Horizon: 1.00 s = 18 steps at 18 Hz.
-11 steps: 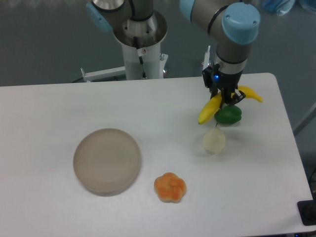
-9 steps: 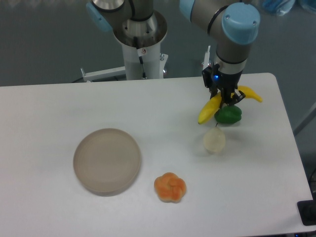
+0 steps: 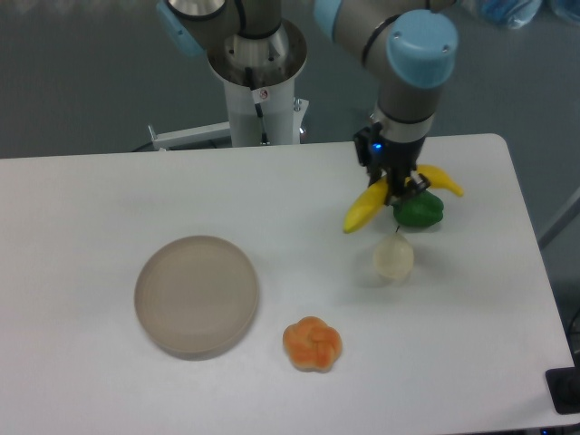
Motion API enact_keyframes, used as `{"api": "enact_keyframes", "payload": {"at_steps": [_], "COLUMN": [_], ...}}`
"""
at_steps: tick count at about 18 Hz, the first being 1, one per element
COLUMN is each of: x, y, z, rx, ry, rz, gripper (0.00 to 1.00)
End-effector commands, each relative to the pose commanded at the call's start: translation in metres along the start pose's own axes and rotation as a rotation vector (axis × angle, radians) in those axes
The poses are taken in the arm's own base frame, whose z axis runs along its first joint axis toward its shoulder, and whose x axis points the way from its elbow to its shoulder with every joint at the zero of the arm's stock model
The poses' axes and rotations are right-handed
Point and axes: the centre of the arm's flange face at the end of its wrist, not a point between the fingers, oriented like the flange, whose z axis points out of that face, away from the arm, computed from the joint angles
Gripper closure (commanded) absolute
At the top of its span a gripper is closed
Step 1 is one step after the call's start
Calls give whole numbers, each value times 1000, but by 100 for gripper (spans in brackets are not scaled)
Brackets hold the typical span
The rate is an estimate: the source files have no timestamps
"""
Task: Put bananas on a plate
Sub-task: 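Carry the banana over to the round grey plate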
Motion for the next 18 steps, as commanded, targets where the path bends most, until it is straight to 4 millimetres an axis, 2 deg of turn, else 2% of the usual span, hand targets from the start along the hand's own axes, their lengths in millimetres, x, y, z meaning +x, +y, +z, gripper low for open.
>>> {"api": "enact_keyframes", "payload": {"at_steps": [4, 7, 10, 14, 16, 18], "x": [15, 33, 51, 62, 70, 74], "y": [-39, -84, -152, -191, -205, -222], "z": [0, 2, 47, 98, 110, 134], "rx": [34, 66, 74, 56, 48, 47], "ry": [4, -13, -9, 28, 46, 50], "rz": [-24, -56, -77, -58, -76, -89], "gripper": [75, 75, 75, 75, 75, 74]}}
